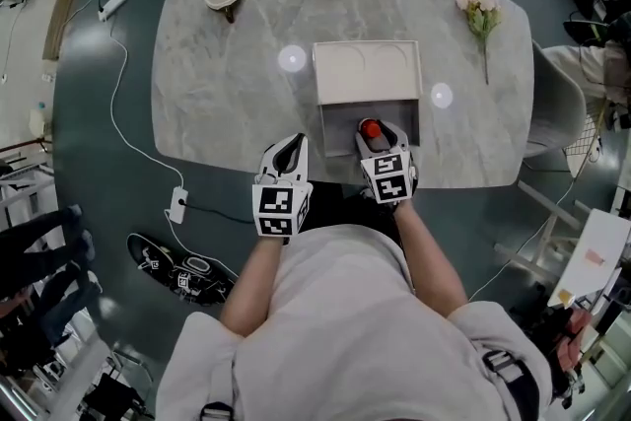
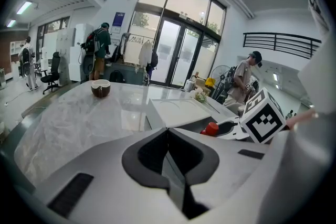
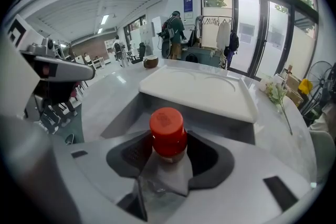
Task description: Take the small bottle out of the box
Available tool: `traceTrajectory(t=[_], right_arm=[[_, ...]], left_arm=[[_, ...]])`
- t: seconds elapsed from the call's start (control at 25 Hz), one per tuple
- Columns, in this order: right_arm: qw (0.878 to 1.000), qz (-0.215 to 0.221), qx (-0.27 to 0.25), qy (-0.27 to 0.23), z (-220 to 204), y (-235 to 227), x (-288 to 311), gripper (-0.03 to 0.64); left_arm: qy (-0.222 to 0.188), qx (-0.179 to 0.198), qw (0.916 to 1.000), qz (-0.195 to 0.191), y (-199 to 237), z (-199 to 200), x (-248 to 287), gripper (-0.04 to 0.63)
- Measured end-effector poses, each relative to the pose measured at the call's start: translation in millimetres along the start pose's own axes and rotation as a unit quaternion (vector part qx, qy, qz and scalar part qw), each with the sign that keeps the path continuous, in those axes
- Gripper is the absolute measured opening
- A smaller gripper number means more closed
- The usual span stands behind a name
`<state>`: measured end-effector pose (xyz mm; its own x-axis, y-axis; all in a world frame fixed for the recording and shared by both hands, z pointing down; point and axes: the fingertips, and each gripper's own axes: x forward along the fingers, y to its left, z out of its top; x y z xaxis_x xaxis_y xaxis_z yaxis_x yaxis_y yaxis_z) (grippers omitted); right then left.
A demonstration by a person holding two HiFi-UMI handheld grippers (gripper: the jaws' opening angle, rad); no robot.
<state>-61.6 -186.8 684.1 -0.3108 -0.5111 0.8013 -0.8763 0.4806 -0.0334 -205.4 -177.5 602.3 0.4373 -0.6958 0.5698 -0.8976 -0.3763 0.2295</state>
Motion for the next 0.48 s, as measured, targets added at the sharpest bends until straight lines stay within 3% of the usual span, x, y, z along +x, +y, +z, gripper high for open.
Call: traceTrajectory(t=[0.48], right_arm=[[0.996, -0.002, 0.015, -0.093, 25.5, -11.6, -36.8, 0.216]], left_arm=[[-0.003, 0.023, 0.9996, -0.018, -36.6, 7.2, 5.4, 0.025]])
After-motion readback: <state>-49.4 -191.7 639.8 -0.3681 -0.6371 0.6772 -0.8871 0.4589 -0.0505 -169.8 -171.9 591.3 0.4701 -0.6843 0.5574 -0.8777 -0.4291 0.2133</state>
